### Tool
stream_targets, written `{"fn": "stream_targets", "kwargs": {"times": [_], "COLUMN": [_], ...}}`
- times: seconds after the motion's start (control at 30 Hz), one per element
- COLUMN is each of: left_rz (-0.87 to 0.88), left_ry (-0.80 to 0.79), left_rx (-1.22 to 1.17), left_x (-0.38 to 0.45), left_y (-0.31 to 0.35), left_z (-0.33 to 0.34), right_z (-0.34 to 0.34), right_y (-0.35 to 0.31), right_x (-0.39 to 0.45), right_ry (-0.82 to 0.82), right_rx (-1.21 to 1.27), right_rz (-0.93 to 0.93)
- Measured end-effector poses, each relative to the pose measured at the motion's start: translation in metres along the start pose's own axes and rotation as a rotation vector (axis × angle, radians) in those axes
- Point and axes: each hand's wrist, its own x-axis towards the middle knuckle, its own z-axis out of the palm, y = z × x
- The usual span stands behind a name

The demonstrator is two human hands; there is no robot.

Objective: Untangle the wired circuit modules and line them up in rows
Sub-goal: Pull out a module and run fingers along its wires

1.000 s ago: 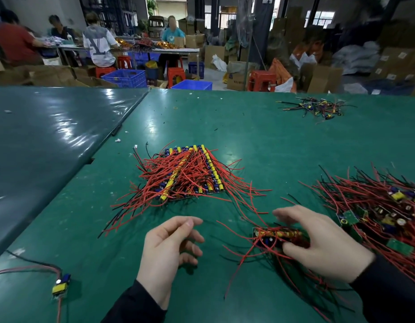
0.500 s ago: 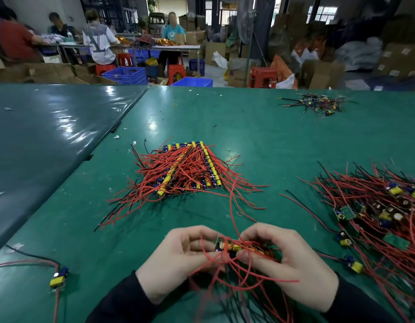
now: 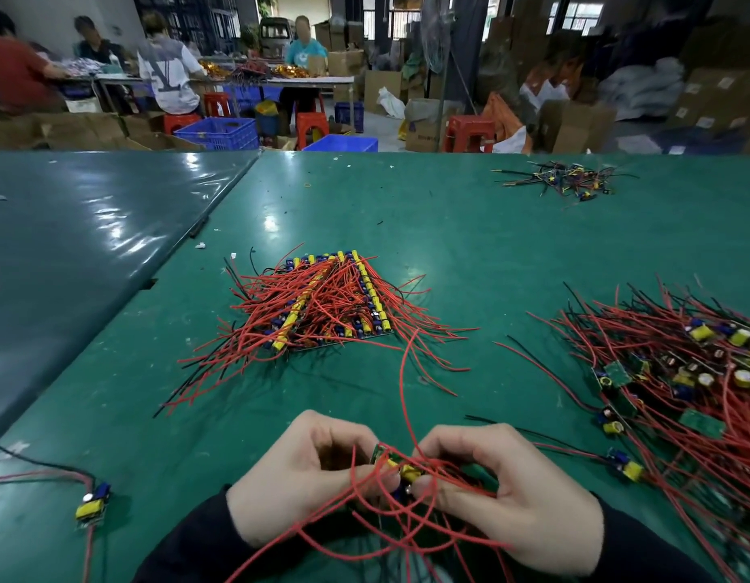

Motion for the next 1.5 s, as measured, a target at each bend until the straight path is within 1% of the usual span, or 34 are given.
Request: {"fn": "stream_targets", "kwargs": {"times": [0.13, 0.23, 0.33, 0.37, 0.47, 0.57, 0.73, 0.87, 1.0, 1.1, 1.2, 1.27, 1.4, 1.43, 1.5], "left_rz": [0.018, 0.007, -0.010, -0.016, -0.017, -0.023, -0.032, -0.051, -0.055, -0.015, 0.005, 0.016, 0.061, 0.065, 0.048], "left_ry": [-0.082, -0.091, -0.097, -0.083, 0.003, 0.079, 0.082, 0.133, 0.124, 0.055, 0.025, -0.005, -0.089, -0.075, 0.000], "left_rx": [-0.020, -0.035, -0.059, -0.067, -0.066, -0.030, 0.009, 0.013, -0.081, -0.122, -0.131, -0.143, -0.276, -0.273, -0.231], "left_x": [-0.001, -0.002, -0.002, -0.001, 0.000, 0.001, 0.003, 0.003, 0.002, 0.001, -0.001, -0.002, -0.003, -0.003, -0.002], "left_y": [0.003, 0.002, 0.003, 0.002, 0.000, -0.005, -0.006, -0.010, -0.011, -0.008, -0.005, -0.004, -0.003, -0.003, -0.002], "left_z": [-0.004, -0.006, -0.007, -0.008, -0.008, -0.005, 0.003, 0.006, 0.010, 0.009, 0.007, 0.005, 0.002, 0.001, 0.000], "right_z": [0.000, 0.001, 0.000, 0.000, 0.000, 0.006, 0.007, 0.007, 0.008, 0.008, 0.009, 0.010, 0.010, 0.010, 0.009], "right_y": [-0.001, 0.000, 0.001, 0.001, 0.004, 0.008, 0.013, 0.011, 0.010, 0.008, 0.007, 0.008, 0.012, 0.013, 0.013], "right_x": [-0.001, 0.000, -0.002, -0.002, 0.000, 0.002, 0.003, 0.003, 0.003, 0.001, 0.000, 0.000, 0.000, 0.001, 0.002], "right_ry": [-0.054, -0.087, -0.082, -0.075, -0.028, 0.034, 0.063, 0.047, 0.017, 0.009, 0.014, -0.015, -0.073, -0.085, -0.069], "right_rx": [0.073, 0.131, 0.326, 0.344, 0.267, 0.222, -0.023, -0.063, 0.016, 0.097, 0.128, 0.170, 0.431, 0.437, 0.363], "right_rz": [0.003, -0.007, 0.003, 0.001, -0.007, 0.045, 0.052, 0.020, 0.005, -0.005, -0.003, -0.005, 0.052, 0.059, 0.042]}}
